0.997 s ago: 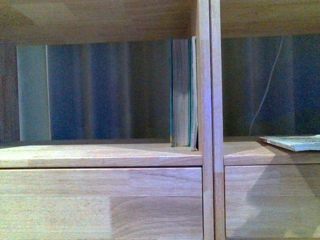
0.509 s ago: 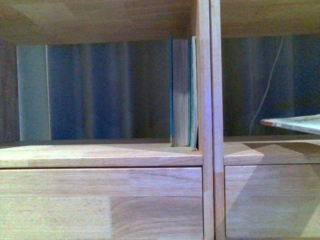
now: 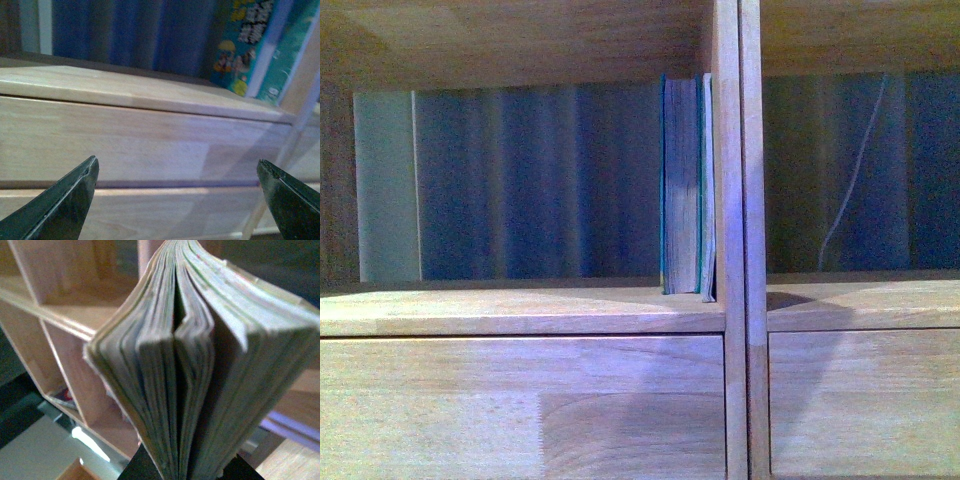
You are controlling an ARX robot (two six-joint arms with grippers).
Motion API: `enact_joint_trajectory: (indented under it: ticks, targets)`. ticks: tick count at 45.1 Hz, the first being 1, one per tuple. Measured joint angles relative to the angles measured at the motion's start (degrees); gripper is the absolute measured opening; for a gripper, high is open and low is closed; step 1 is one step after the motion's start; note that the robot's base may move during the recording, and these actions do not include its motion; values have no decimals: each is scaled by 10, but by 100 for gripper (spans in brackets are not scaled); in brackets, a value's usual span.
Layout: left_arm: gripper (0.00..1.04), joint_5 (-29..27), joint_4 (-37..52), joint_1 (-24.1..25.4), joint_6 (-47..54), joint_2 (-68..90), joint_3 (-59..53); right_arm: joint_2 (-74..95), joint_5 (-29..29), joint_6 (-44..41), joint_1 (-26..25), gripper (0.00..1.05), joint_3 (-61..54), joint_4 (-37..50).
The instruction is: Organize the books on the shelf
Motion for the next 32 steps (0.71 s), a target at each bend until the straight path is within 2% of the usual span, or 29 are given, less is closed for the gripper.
enact_joint_trajectory:
  ticks: [6,10,17,24,32]
  targets:
    - [97,-25,-28,-12,-49,92,93,-14,-12,-44,53,7,13,-4]
    - [97,-28,-73,-34,-117,161,184,-17,-12,-120,113,7,26,-21]
    - [97,-17,-148,-111,-224,231,329,12,-6,-260,204,7,48,-36]
    - [97,-19,-155,-201,-289,270,409,71,8,-332,242,7,67,-35]
    - [97,-33,-135,-294,-350,310,446,147,31,-349,262,7,87,-17]
